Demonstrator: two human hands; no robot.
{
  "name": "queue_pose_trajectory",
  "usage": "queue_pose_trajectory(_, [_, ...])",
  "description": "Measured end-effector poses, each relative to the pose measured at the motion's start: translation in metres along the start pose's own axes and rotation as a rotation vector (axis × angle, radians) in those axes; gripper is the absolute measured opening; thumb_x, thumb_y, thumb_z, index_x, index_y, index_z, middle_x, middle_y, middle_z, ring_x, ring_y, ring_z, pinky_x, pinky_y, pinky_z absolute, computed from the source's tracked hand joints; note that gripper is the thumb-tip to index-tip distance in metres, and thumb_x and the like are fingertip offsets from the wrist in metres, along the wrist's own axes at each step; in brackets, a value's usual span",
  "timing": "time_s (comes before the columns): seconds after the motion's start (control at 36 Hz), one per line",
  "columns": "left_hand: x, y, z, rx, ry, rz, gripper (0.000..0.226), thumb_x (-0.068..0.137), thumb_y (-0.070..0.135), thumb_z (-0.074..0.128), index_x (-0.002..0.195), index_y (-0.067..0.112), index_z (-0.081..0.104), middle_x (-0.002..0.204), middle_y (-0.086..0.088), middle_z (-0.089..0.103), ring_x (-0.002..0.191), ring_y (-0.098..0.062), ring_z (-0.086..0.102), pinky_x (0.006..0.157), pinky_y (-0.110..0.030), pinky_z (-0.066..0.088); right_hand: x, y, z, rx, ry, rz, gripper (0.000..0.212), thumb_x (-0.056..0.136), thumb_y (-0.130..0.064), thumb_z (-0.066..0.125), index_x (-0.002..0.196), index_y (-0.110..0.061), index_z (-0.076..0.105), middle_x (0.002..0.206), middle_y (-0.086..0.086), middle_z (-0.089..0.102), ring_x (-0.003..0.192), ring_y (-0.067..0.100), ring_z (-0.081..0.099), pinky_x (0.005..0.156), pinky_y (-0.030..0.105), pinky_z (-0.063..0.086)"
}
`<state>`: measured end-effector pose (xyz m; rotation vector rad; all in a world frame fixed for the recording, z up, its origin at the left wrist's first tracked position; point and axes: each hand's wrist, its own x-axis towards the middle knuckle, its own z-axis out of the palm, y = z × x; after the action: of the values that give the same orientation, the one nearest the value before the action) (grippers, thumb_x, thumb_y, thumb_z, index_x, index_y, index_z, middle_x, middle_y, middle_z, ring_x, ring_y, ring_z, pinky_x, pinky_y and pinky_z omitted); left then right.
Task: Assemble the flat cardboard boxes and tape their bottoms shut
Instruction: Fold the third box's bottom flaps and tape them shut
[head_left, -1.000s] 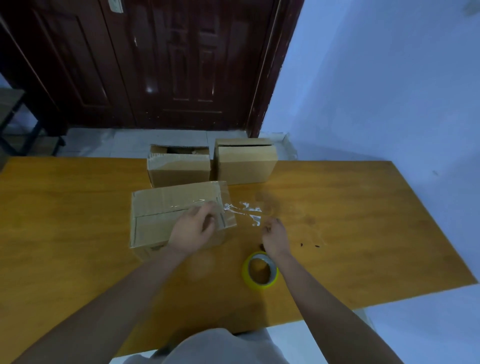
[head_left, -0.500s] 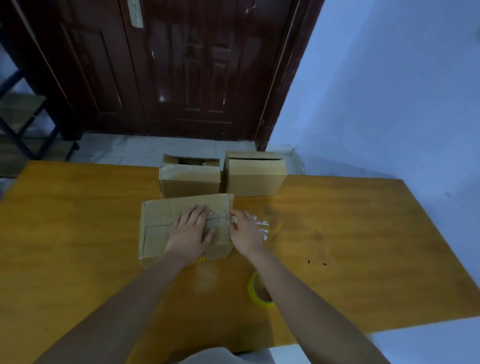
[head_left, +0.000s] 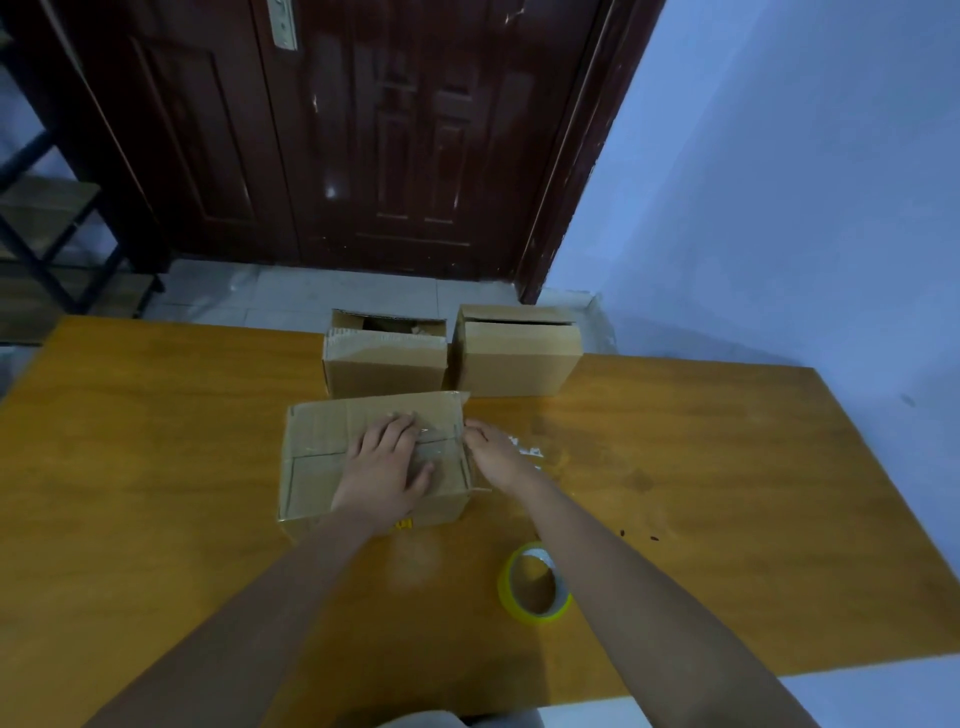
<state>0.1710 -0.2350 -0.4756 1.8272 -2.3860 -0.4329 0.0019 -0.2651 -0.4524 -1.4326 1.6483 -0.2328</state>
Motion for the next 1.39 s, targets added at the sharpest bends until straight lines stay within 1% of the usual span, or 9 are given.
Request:
queue_pose_trajectory(0.14, [0.0,-0.001,0.0,-0.024,0.004,0.0,0.087,0.077,0.064,0.001,0.147,0.019,0.028,0.154,0.003,0.024,0.143,-0.019,0.013,0.115,-0.038,0.013,0.001,-0.004,-0.029,-0.071,0.007,0.036,0.043,0.103,-0.024,0.03,0.138,-0.004,0.044,0.143,0.014,0.045,0.128,0.027,0.044,0.102,0.034,0.035])
queue_pose_trajectory(0.31, [-0.001,-0.001,-0.001,-0.05,0.014,0.002,0.086,0.078,0.064,0.004,0.145,0.018,0.031,0.153,0.003,0.026,0.142,-0.019,0.015,0.114,-0.037,0.012,0.03,-0.012,-0.047,-0.286,0.196,-0.122,0.049,0.096,-0.01,0.044,0.144,-0.017,0.037,0.145,0.01,0.043,0.118,0.031,0.053,0.098,0.042,0.047])
queue_pose_trajectory(0.39, [-0.001,-0.001,-0.001,-0.056,0.019,-0.004,0.085,0.078,0.064,0.004,0.146,0.019,0.03,0.153,0.004,0.026,0.142,-0.019,0.015,0.114,-0.037,0.013,0.045,-0.018,-0.046,-0.529,0.171,-0.203,0.055,0.094,-0.012,0.049,0.146,-0.022,0.033,0.149,0.006,0.036,0.136,0.03,0.033,0.109,0.046,0.034])
queue_pose_trajectory(0.56, [0.0,-0.001,-0.001,-0.064,0.003,-0.015,0.086,0.077,0.064,0.003,0.146,0.021,0.028,0.154,0.007,0.022,0.142,-0.017,0.012,0.114,-0.035,0.011,0.057,-0.031,-0.038,-0.718,0.069,-0.316,0.034,0.094,-0.014,0.048,0.124,-0.023,0.06,0.131,0.0,0.055,0.125,0.023,0.042,0.103,0.047,0.032])
queue_pose_trajectory(0.67, [0.0,-0.001,-0.001,-0.066,0.011,-0.014,0.085,0.077,0.064,0.005,0.145,0.02,0.031,0.153,0.005,0.025,0.141,-0.018,0.016,0.114,-0.036,0.012,0.06,-0.029,-0.04,-0.632,0.05,-0.284,0.028,0.093,-0.012,0.049,0.115,-0.019,0.065,0.118,0.004,0.063,0.11,0.022,0.057,0.091,0.038,0.046])
queue_pose_trajectory(0.83, [0.0,0.0,0.0,-0.053,0.01,-0.015,0.084,0.078,0.063,0.005,0.146,0.02,0.029,0.152,0.005,0.025,0.141,-0.018,0.016,0.115,-0.037,0.013,0.06,-0.024,-0.039,-0.358,0.05,-0.22,0.024,0.095,-0.01,0.049,0.108,-0.012,0.069,0.105,0.008,0.069,0.097,0.018,0.063,0.085,0.029,0.047])
queue_pose_trajectory(1.0, [0.0,0.0,0.0,-0.067,0.018,-0.013,0.081,0.079,0.062,0.009,0.144,0.021,0.031,0.15,0.004,0.029,0.14,-0.019,0.019,0.114,-0.039,0.015,0.055,-0.017,-0.03,-0.196,0.161,-0.165,0.023,0.093,-0.004,0.052,0.106,-0.003,0.071,0.103,0.013,0.071,0.096,0.023,0.065,0.09,0.032,0.049])
queue_pose_trajectory(1.19, [0.0,0.003,0.0,-0.05,0.02,-0.018,0.081,0.078,0.062,0.008,0.143,0.02,0.033,0.149,0.004,0.032,0.137,-0.02,0.023,0.112,-0.037,0.017,0.043,-0.01,-0.018,0.089,0.272,-0.028,0.022,0.093,-0.008,0.055,0.107,0.001,0.07,0.11,0.014,0.069,0.105,0.022,0.063,0.073,0.012,0.036])
queue_pose_trajectory(1.39, [-0.002,0.003,-0.002,-0.05,0.032,-0.019,0.083,0.077,0.061,0.009,0.141,0.018,0.037,0.149,0.002,0.033,0.136,-0.022,0.026,0.111,-0.038,0.02,0.022,-0.011,-0.013,0.315,0.164,0.086,0.029,0.096,-0.014,0.05,0.12,-0.007,0.065,0.123,0.008,0.063,0.115,0.023,0.056,0.084,0.025,0.041])
